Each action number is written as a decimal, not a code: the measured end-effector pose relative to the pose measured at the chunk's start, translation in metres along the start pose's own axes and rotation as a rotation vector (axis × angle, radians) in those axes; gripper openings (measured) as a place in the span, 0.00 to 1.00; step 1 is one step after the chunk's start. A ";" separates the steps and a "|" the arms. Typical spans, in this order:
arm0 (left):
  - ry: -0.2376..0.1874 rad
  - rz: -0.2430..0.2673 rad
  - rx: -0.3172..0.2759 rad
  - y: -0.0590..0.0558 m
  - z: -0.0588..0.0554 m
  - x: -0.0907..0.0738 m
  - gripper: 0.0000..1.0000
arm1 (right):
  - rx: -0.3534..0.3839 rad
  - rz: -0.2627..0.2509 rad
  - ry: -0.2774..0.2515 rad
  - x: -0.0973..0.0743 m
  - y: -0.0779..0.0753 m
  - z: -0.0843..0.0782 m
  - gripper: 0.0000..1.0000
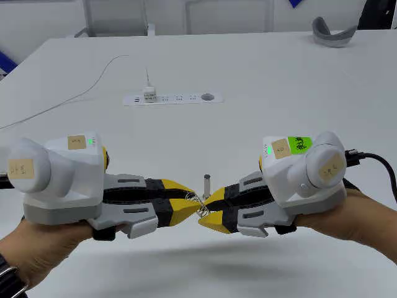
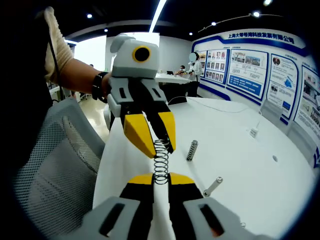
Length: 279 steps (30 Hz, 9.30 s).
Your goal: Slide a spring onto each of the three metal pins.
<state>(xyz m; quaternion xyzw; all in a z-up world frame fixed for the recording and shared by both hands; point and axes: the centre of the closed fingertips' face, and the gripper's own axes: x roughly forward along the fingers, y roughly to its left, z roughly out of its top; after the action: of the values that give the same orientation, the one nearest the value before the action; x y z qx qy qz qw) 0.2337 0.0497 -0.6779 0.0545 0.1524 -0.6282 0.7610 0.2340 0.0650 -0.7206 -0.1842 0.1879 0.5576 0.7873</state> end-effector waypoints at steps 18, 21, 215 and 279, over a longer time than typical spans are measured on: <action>0.006 -0.011 0.003 0.002 0.005 0.009 0.10 | 0.052 -0.016 -0.012 0.000 -0.002 0.002 0.16; 0.010 -0.008 0.012 0.004 0.005 0.010 0.10 | 0.057 -0.029 -0.013 -0.005 -0.006 0.001 0.19; 0.098 0.299 -0.051 0.096 -0.052 0.075 0.12 | 0.294 -0.345 -0.026 -0.112 -0.041 -0.080 0.63; 0.007 0.298 -0.032 0.053 -0.017 0.016 0.25 | 0.222 -0.229 0.157 -0.068 -0.068 -0.117 0.27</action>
<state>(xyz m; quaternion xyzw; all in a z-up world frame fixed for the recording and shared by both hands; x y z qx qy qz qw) 0.2852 0.0499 -0.7043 0.0664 0.1553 -0.5057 0.8460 0.2668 -0.0696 -0.7822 -0.1594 0.2868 0.4242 0.8440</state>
